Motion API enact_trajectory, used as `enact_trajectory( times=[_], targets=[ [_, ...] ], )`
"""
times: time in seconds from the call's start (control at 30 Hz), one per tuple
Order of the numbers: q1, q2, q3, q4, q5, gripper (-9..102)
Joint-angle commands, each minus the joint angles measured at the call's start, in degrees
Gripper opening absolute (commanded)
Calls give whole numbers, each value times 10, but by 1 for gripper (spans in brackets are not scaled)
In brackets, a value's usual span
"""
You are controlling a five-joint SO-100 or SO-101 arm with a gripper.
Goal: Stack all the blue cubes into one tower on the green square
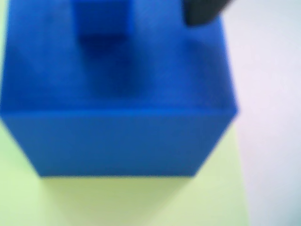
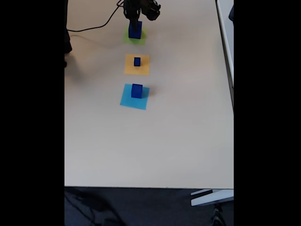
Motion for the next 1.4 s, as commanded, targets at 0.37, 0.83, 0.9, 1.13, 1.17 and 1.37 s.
enact_trajectory(
  times=[0.37, 0.83, 0.9, 1.13, 1.17, 1.37],
  targets=[
    [7, 62, -11, -1, -21, 22],
    [2, 56, -37, 22, -25, 20],
    [2, 55, -37, 22, -25, 18],
    [4, 57, -37, 24, -32, 13],
    [4, 57, -37, 24, -33, 12],
    [7, 60, -33, 24, -34, 9]
  ],
)
